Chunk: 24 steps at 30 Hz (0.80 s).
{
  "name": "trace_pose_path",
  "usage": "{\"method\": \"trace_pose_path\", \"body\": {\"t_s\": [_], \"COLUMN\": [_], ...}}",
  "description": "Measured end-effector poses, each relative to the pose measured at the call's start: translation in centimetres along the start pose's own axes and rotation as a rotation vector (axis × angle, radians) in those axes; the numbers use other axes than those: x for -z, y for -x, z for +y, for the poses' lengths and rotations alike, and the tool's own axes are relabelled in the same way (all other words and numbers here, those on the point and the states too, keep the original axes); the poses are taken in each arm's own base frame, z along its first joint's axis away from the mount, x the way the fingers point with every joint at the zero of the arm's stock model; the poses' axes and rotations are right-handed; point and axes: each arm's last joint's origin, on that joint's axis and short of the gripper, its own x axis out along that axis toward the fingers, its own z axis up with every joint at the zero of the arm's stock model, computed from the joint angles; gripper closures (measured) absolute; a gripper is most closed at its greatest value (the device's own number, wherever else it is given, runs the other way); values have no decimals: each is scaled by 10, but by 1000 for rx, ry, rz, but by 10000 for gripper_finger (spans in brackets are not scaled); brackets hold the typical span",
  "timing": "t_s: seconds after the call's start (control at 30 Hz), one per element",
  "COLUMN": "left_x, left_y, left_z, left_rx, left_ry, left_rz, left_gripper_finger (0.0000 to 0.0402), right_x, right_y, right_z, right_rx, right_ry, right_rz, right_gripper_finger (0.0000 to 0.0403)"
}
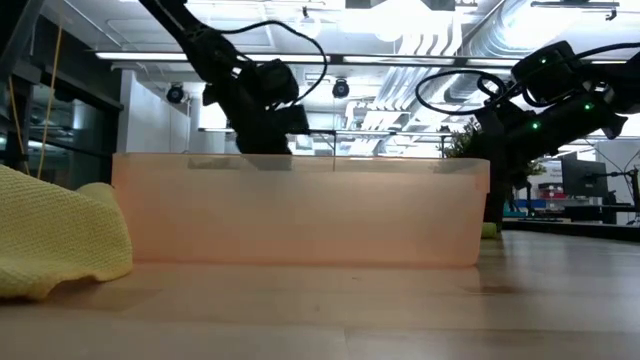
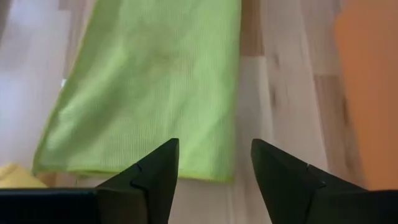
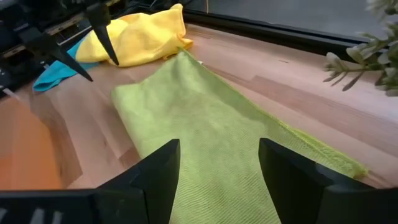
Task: Fold microfiber towels
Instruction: Fold the green towel
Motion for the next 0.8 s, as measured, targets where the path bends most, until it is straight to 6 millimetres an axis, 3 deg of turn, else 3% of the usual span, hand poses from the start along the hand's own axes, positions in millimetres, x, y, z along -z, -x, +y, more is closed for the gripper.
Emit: {"method": "trace_pose_path", "body": {"t_s": [0.4, 0.5, 0.8], "left_x": [3, 4, 15], "left_y": [-20, -26, -46], "left_z": [-38, -40, -38], "left_rx": [-179, -248, -236], "left_ry": [-216, -227, -207], "left_rz": [77, 113, 174], "left_gripper_finger": [225, 230, 244], "right_x": [0, 0, 0], "right_y": [0, 0, 0], "right_z": [0, 0, 0], "right_rx": [0, -1, -1], "right_ry": [6, 4, -3], "right_rz": [0, 1, 1], "right_gripper_finger": [192, 192, 192]}}
